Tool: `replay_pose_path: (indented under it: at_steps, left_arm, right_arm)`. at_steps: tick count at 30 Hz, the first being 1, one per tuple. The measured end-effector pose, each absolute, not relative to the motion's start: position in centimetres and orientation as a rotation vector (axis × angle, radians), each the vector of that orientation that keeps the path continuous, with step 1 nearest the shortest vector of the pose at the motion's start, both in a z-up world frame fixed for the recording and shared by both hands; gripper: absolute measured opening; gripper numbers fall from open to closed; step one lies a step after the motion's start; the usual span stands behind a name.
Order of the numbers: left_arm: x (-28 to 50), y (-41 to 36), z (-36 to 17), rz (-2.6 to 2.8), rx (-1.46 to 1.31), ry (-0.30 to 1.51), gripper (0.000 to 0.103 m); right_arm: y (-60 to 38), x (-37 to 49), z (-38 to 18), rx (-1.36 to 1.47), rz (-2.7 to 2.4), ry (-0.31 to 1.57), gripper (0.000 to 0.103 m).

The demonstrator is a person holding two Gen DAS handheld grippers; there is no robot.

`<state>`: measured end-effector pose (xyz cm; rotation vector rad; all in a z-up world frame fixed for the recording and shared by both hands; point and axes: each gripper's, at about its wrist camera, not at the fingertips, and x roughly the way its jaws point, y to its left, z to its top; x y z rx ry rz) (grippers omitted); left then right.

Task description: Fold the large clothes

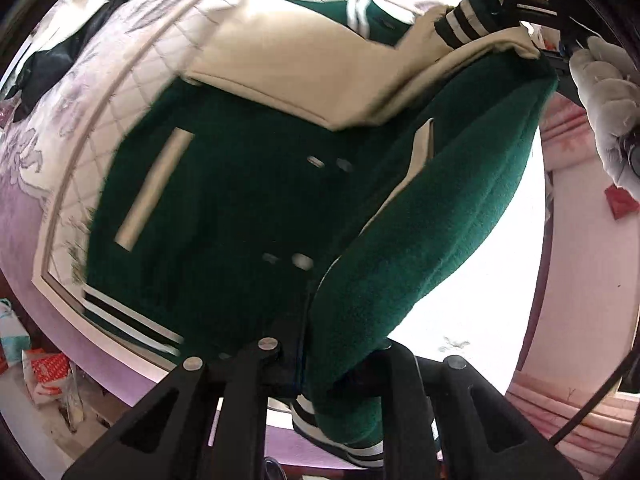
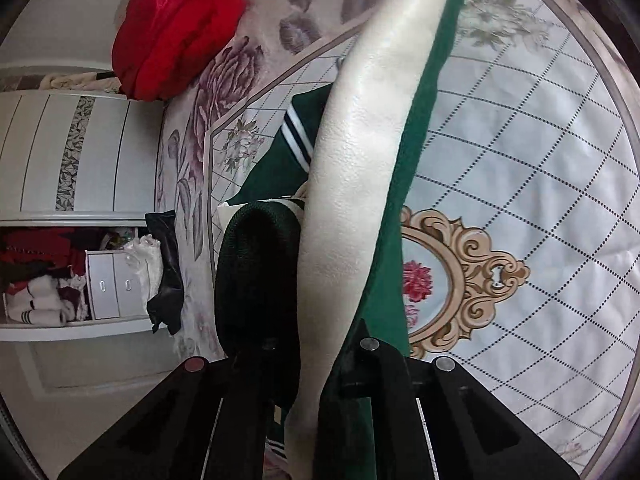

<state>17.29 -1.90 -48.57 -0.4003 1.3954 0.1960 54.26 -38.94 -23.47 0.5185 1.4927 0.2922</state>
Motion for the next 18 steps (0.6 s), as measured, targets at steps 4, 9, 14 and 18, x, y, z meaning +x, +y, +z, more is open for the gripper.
replay_pose_path:
  at_steps: [4,9,14,18]
  left_arm:
    - [16.4,6.2,-49.3,0.207,-0.524,1.383,0.011]
    - [15.3,15.0,-54.0,0.260,-0.691,1.402,0.019]
    - [13.0,22.8,-60.1,0.236,-0.978,1.428,0.044]
    - [10.9,26.3,-58.3,0.220,-1.031,1.312,0.083]
  right_arm:
    - [-28.9,53.7,-23.1,0.399,0.265,1.519,0.010]
    - [-15.5,53.8,-29.8,0.209,0.241,1.619,0.011]
    - [-7.2,52.3,-37.8,0.182,0.279,1.802,0.041]
    - [-5.4,48.1,-36.1,0.211,0.430,1.789,0.043]
